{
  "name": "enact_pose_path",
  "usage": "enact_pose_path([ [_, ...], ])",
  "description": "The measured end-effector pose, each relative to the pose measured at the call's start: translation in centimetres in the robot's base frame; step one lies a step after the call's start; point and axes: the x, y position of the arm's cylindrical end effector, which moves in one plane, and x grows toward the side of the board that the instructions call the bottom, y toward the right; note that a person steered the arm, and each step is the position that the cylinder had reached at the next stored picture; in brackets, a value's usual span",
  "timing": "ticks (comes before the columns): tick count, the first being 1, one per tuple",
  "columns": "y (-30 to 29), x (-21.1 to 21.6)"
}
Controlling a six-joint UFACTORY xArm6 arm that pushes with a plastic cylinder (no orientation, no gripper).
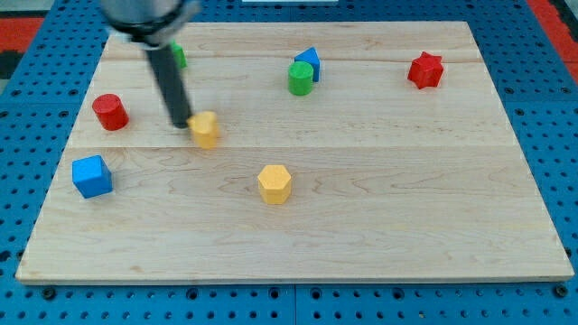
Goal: Move the yellow heart towards the right center
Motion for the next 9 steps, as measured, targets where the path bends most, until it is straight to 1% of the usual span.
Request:
enact_pose_path([
  [1, 7.9, -0.6],
  [2, 5.5, -0.8],
  [3, -0.6, -1.9],
  [4, 0.9, 1.7],
  [5, 6.3, 3.7],
  [7, 20.5, 3.0],
  [8, 17.5, 0.4],
  [9, 17.4, -1.2],
])
